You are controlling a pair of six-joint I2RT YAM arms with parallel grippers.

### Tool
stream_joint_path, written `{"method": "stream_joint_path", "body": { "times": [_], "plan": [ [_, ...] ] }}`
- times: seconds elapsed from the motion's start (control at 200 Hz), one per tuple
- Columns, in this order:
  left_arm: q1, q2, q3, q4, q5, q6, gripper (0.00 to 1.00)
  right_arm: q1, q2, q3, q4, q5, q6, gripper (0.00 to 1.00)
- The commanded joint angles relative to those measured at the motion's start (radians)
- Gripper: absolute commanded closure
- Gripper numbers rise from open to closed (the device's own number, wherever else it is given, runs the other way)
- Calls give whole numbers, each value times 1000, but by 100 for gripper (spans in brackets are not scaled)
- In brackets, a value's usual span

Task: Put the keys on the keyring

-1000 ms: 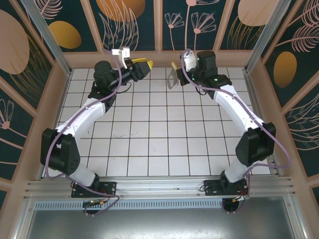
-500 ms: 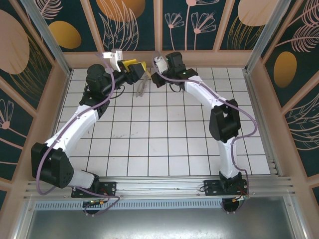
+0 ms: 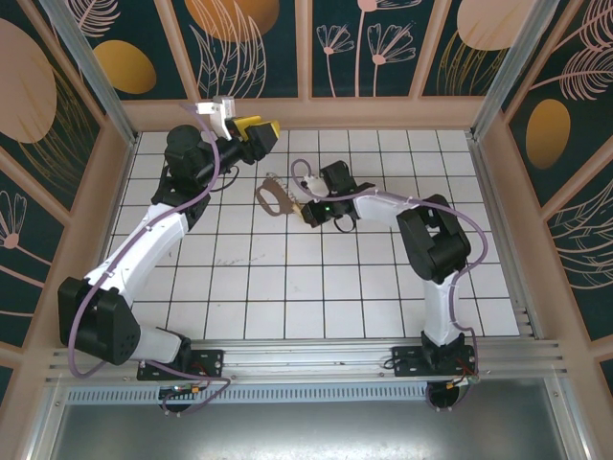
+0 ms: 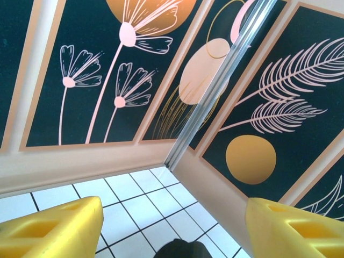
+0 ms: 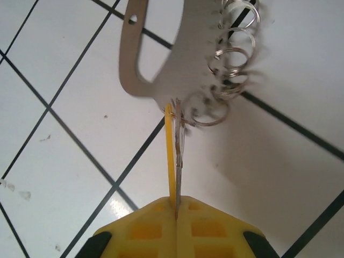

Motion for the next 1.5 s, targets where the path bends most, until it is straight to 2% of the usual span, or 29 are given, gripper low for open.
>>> {"method": "stream_joint_path", "body": {
  "times": [0.0, 0.285, 0.52, 0.856, 0.956, 1.096, 1.256, 1.316, 1.366, 1.396, 1.421, 1.451, 1.466, 1.491],
  "plan": [
    [8, 17, -4, 43, 26, -16, 30, 8, -91, -45, 83, -8, 19, 100],
    [8, 37, -1, 49, 36, -20, 29, 7, -126, -147, 105, 0, 42, 100],
    [8, 54, 7, 50, 45, -20, 29, 13, -126, -196, 116, -46, 79, 100],
    [7, 90, 30, 74, 72, -38, 29, 73, -140, -248, 55, -76, 57, 100],
    [8, 97, 40, 73, 80, -37, 28, 99, -180, -270, 37, -118, 49, 79],
    [7, 91, 40, 67, 88, -25, 27, 94, -325, -347, 90, -235, 73, 59],
    [8, 79, 26, 71, 81, -21, 25, 28, -455, -360, 82, -256, 92, 52],
    [8, 73, 20, 71, 77, -19, 18, -12, -493, -364, 80, -238, 103, 48],
    [8, 68, 12, 67, 70, -15, 10, -41, -524, -370, 78, -224, 109, 38],
    [8, 61, 8, 61, 63, -10, 5, -66, -540, -373, 78, -210, 112, 36],
    [8, 55, 4, 52, 49, -2, 2, -81, -557, -374, 76, -196, 115, 25],
    [8, 48, 0, 37, 30, 10, 1, -99, -573, -375, 73, -183, 116, 20],
    [8, 46, -1, 31, 20, 16, 2, -107, -581, -374, 71, -178, 117, 5],
    [8, 40, -3, 12, 1, 30, 2, -123, -594, -375, 68, -165, 120, 1]
  ]
}}
